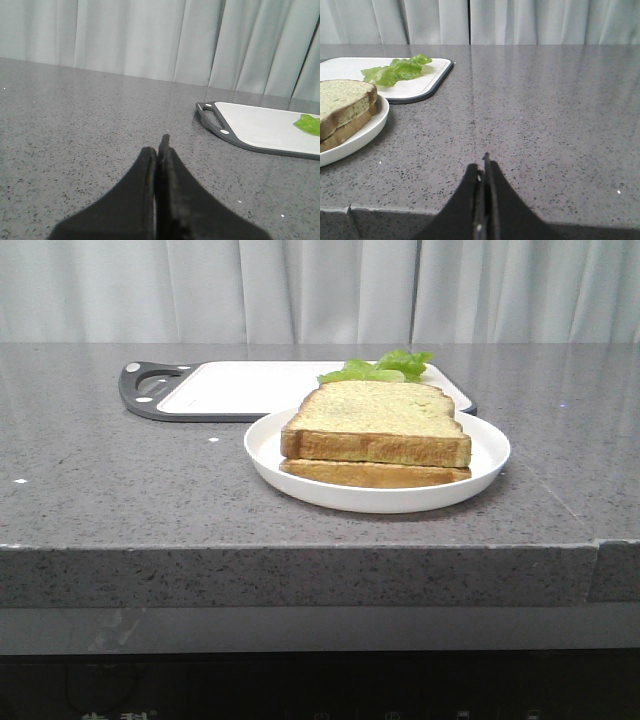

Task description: Left arm grabs bread, right arm adds lettuce

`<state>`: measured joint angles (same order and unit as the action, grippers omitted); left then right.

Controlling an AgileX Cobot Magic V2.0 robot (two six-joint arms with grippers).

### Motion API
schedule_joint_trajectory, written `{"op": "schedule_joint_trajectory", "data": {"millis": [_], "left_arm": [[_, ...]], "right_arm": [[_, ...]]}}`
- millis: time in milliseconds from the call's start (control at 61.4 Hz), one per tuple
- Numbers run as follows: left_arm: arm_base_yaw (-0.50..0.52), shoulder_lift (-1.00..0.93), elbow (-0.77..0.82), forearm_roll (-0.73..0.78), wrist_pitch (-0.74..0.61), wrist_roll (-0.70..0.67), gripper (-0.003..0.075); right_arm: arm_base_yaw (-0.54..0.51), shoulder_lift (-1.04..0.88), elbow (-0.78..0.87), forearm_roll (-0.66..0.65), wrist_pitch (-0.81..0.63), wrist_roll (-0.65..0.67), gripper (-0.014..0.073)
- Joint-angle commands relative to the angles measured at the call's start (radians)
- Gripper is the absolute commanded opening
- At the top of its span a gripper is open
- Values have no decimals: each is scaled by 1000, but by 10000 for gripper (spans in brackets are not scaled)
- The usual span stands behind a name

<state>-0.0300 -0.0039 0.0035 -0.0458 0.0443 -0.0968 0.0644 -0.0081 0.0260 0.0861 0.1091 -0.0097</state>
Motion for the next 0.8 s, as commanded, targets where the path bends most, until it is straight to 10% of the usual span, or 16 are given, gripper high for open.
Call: {"op": "schedule_joint_trajectory", "data": {"millis": [0, 326, 782], "left_arm": [[2, -19, 7, -8, -89, -9, -20], [2, -19, -60, -8, -127, -9, -20], [2, 152, -552, -7, 231, -2, -20]], "right_arm": [[-5, -23, -2, -12, -86, -3, -118], [-5, -23, -55, 51, -116, -2, -118], [-5, 133, -512, 51, 117, -2, -118]]}}
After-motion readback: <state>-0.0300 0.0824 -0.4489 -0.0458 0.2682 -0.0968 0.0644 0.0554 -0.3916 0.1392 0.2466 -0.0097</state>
